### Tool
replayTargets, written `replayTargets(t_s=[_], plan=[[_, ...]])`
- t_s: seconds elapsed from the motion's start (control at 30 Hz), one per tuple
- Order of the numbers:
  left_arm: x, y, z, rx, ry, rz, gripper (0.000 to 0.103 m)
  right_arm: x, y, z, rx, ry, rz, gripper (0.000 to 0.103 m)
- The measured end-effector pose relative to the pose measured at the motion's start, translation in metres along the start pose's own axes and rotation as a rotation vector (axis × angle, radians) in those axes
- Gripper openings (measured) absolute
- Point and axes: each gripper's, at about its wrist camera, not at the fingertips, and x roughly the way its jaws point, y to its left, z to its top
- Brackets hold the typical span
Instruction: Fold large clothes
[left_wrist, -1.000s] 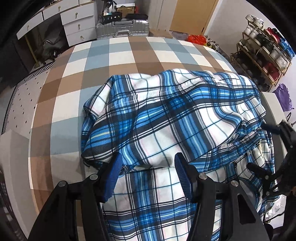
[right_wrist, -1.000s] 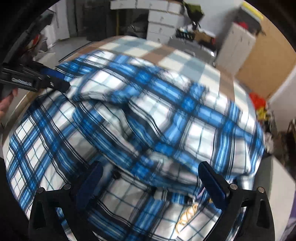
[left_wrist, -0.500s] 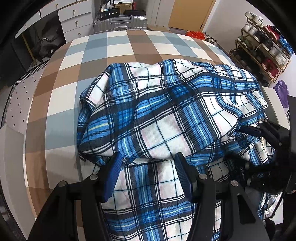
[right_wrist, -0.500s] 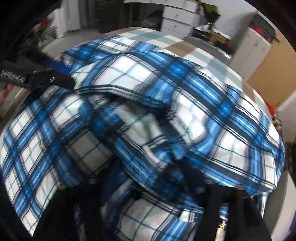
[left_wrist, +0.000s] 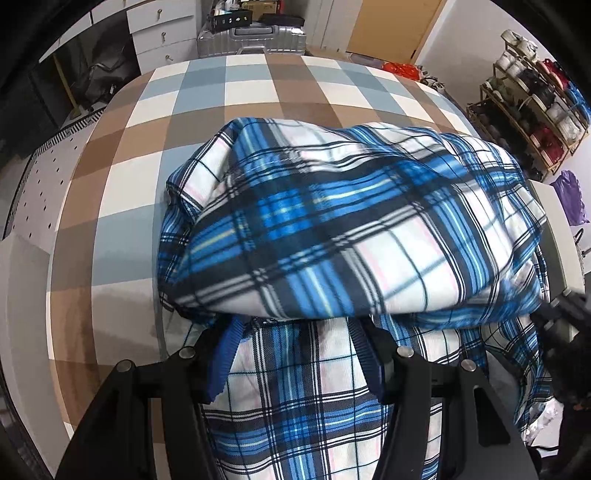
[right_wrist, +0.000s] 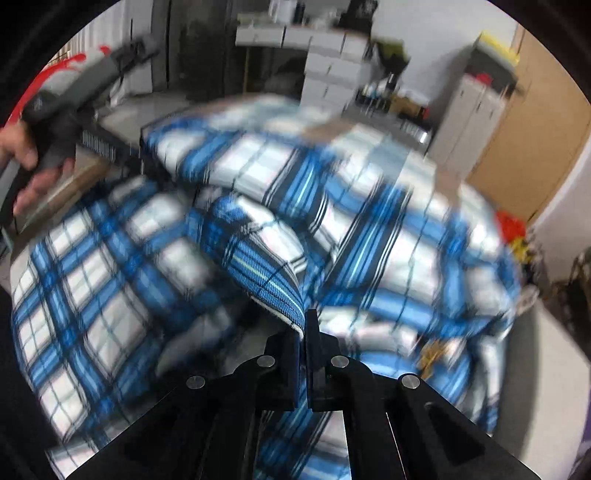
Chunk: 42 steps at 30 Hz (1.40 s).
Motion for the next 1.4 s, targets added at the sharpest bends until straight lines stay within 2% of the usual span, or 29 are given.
replayTargets(t_s=[0.1, 0.13, 0.17, 0.2, 0.23, 0.27, 0.4, 0.43, 0.5, 0.57, 0.67, 0.77, 0.87, 0.9, 0.93, 1.07, 1.13, 1.2, 1.27, 1.3, 1.4], plan=[[-0.01, -0.003, 0.001, -0.017, -0.025, -0.027, 0.053, 0.019, 0.002, -0.006, 0.0, 0.061, 0.015, 0.008], [-0.017, -0.004, 0.001, -0.016, -0.042, -0.032, 0.053, 0.019, 0.001, -0.004, 0.013, 0.058, 0.034, 0.018], [-0.025, -0.005, 0.001, -0.016, -0.065, -0.034, 0.053, 0.019, -0.001, -0.001, 0.025, 0.057, 0.056, 0.039], [-0.036, -0.005, 0.001, -0.016, -0.094, -0.039, 0.053, 0.016, -0.005, 0.002, 0.047, 0.056, 0.097, 0.05], [-0.047, -0.004, 0.002, -0.017, -0.118, -0.046, 0.053, 0.011, -0.008, 0.006, 0.061, 0.053, 0.128, 0.068], [-0.057, -0.002, 0.002, -0.021, -0.137, -0.055, 0.053, 0.005, -0.011, 0.009, 0.069, 0.049, 0.151, 0.072], [-0.1, 0.005, 0.014, -0.045, -0.221, -0.079, 0.053, -0.023, -0.041, 0.029, 0.121, 0.009, 0.232, 0.073], [-0.105, 0.005, 0.02, -0.05, -0.231, -0.102, 0.053, -0.032, -0.044, 0.031, 0.142, -0.009, 0.24, 0.078], [-0.101, -0.002, 0.035, -0.054, -0.21, -0.148, 0.053, -0.041, -0.066, 0.047, 0.21, -0.054, 0.222, 0.084], [-0.081, -0.011, 0.054, -0.058, -0.159, -0.192, 0.053, -0.037, -0.086, 0.063, 0.288, -0.07, 0.198, 0.089], [-0.029, -0.014, 0.069, -0.103, -0.048, -0.225, 0.053, -0.003, -0.108, 0.088, 0.392, 0.003, 0.17, 0.089], [0.015, -0.011, 0.065, -0.113, 0.025, -0.171, 0.053, 0.04, -0.123, 0.09, 0.447, 0.091, 0.151, 0.089], [0.036, -0.002, 0.055, -0.096, 0.031, -0.181, 0.053, 0.08, -0.135, 0.066, 0.488, 0.254, 0.096, 0.089], [0.036, -0.001, 0.051, -0.087, 0.023, -0.191, 0.053, 0.086, -0.135, 0.056, 0.481, 0.266, 0.1, 0.089], [0.037, 0.0, 0.049, -0.069, 0.01, -0.198, 0.053, 0.08, -0.131, 0.05, 0.44, 0.223, 0.074, 0.089], [0.029, -0.004, 0.047, -0.041, 0.017, -0.16, 0.053, 0.071, -0.111, 0.026, 0.387, 0.267, 0.057, 0.09], [0.017, -0.01, 0.043, -0.023, 0.018, -0.099, 0.053, 0.052, -0.104, 0.017, 0.395, 0.243, 0.08, 0.09], [-0.001, -0.018, 0.033, 0.004, -0.01, -0.023, 0.053, 0.019, -0.098, 0.005, 0.444, 0.18, 0.13, 0.09], [-0.023, -0.023, 0.016, 0.047, -0.055, -0.018, 0.053, -0.017, -0.091, -0.006, 0.499, 0.083, 0.215, 0.089], [-0.036, -0.024, 0.004, 0.062, -0.083, -0.023, 0.053, -0.044, -0.084, -0.015, 0.523, 0.005, 0.276, 0.089], [-0.071, -0.028, -0.03, 0.074, -0.148, -0.031, 0.053, -0.102, -0.061, -0.035, 0.535, -0.171, 0.342, 0.094]])
